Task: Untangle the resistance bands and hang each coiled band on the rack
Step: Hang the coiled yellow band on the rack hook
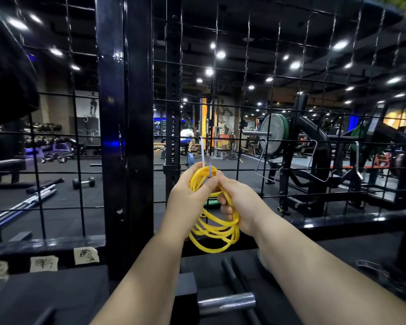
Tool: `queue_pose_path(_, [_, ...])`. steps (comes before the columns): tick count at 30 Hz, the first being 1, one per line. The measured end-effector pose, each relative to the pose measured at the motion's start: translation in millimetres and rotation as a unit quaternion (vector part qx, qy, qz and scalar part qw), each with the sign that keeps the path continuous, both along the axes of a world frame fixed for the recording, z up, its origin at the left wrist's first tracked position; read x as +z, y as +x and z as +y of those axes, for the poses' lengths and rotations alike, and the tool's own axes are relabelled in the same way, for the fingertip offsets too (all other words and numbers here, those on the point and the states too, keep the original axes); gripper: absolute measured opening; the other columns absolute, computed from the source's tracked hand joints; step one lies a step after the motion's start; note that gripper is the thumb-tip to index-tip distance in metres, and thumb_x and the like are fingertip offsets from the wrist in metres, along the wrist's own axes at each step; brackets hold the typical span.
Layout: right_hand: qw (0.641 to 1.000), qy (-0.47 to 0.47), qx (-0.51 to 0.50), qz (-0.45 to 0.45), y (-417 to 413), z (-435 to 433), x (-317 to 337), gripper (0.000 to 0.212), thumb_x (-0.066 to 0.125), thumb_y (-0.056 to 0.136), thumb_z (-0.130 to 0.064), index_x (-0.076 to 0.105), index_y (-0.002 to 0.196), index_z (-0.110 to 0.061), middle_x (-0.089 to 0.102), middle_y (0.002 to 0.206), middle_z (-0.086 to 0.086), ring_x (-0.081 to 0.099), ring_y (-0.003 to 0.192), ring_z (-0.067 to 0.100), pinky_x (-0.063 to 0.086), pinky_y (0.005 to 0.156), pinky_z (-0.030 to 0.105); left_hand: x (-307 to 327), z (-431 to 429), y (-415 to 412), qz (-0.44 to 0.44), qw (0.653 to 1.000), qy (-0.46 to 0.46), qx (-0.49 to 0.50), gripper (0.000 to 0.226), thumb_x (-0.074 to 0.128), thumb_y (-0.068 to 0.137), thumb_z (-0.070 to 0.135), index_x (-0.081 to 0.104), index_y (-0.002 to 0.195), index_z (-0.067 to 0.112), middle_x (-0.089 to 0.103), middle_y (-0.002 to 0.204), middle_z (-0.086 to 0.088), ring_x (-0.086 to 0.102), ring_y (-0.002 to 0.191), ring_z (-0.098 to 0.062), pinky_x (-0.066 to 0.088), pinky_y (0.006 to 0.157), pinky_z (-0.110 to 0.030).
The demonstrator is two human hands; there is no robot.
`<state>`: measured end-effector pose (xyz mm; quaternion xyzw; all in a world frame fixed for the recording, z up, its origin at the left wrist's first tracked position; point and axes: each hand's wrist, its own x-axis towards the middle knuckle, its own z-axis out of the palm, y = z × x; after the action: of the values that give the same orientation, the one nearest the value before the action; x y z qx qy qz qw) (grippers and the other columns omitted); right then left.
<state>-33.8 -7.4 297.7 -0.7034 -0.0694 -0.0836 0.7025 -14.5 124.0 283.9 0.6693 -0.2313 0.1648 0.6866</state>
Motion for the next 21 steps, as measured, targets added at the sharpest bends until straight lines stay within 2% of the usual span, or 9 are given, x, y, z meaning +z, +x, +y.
queue_pose_path(2, [1.0, -0.019, -0.008, -0.015, 0, 0, 2, 0.042, 0.053, 0.094, -0.054, 0.057, 0.098, -0.013, 0.041, 0.059, -0.004, 0.031, 0.044, 0.009, 0.025, 0.039, 0.022, -2, -3, -2, 0.027, 0.998, -0.043, -0.046, 0.048, 0.071, 0.077, 0.056, 0.06, 0.121, 0.038, 0.065, 0.075, 0.018, 0.057, 0.067, -0.004, 0.046, 0.068, -0.024])
queue_pose_path(3, [0.999, -0.032, -0.013, -0.022, 0, 0, 2, 0.043, 0.053, 0.094, -0.054, 0.057, 0.098, -0.012, 0.041, 0.059, -0.003, 0.032, 0.044, 0.009, 0.026, 0.04, 0.022, -4, -4, -2, 0.036, 0.995, -0.066, -0.066, 0.045, 0.069, 0.081, 0.051, 0.061, 0.121, 0.032, 0.059, 0.066, 0.017, 0.05, 0.058, -0.003, 0.042, 0.061, -0.022])
queue_pose_path(6, [0.997, -0.071, -0.021, -0.039, -2, 2, -5, 0.044, 0.051, 0.095, -0.054, 0.059, 0.09, -0.011, 0.043, 0.059, -0.003, 0.034, 0.044, 0.009, 0.028, 0.041, 0.022, -6, -5, -9, 0.059, 0.989, -0.102, -0.086, 0.021, 0.062, 0.092, 0.032, 0.062, 0.111, 0.022, 0.054, 0.058, 0.012, 0.046, 0.05, -0.006, 0.041, 0.052, -0.024])
queue_pose_path(9, [0.998, -0.058, -0.002, -0.038, -6, 3, -18, 0.035, 0.054, 0.097, -0.044, 0.055, 0.079, -0.014, 0.043, 0.059, -0.002, 0.037, 0.045, 0.01, 0.031, 0.043, 0.022, -19, -4, -18, 0.078, 0.992, -0.069, -0.073, 0.016, 0.061, 0.094, 0.027, 0.059, 0.106, 0.017, 0.062, 0.064, 0.0, 0.056, 0.055, -0.016, 0.05, 0.055, -0.034])
queue_pose_path(12, [0.999, -0.022, 0.015, -0.035, -10, 4, -36, 0.028, 0.057, 0.098, -0.029, 0.053, 0.075, -0.013, 0.049, 0.06, 0.001, 0.046, 0.051, 0.013, 0.041, 0.051, 0.023, -44, 2, -19, 0.077, 0.997, 0.011, 0.011, 0.013, 0.06, 0.094, 0.031, 0.061, 0.093, 0.019, 0.069, 0.079, -0.01, 0.065, 0.069, -0.028, 0.055, 0.071, -0.043])
queue_pose_path(14, [0.999, -0.001, 0.014, -0.047, -14, 6, -46, 0.024, 0.06, 0.097, -0.027, 0.054, 0.078, -0.013, 0.056, 0.062, 0.001, 0.054, 0.061, 0.017, 0.048, 0.06, 0.027, -58, 4, -21, 0.06, 0.996, 0.041, 0.06, 0.016, 0.057, 0.094, 0.03, 0.061, 0.086, 0.017, 0.07, 0.078, -0.008, 0.066, 0.073, -0.025, 0.053, 0.07, -0.035])
queue_pose_path(17, [0.997, -0.007, -0.031, -0.07, -20, 13, -56, 0.021, 0.062, 0.095, -0.03, 0.06, 0.088, -0.01, 0.063, 0.067, 0.0, 0.061, 0.062, 0.012, 0.051, 0.06, 0.022, -64, 4, -26, 0.03, 0.989, 0.064, 0.128, 0.019, 0.054, 0.096, 0.027, 0.059, 0.082, 0.016, 0.064, 0.068, -0.003, 0.059, 0.062, -0.018, 0.04, 0.049, -0.016])
queue_pose_path(21, [0.995, 0.047, -0.071, -0.054, -30, 22, -75, 0.021, 0.062, 0.095, -0.03, 0.062, 0.09, -0.01, 0.066, 0.069, -0.001, 0.065, 0.063, 0.013, 0.053, 0.053, 0.025, -71, 1, -32, 0.024, 0.984, 0.076, 0.157, 0.025, 0.05, 0.097, 0.036, 0.058, 0.084, 0.017, 0.063, 0.069, 0.002, 0.058, 0.062, -0.012, 0.036, 0.05, -0.017])
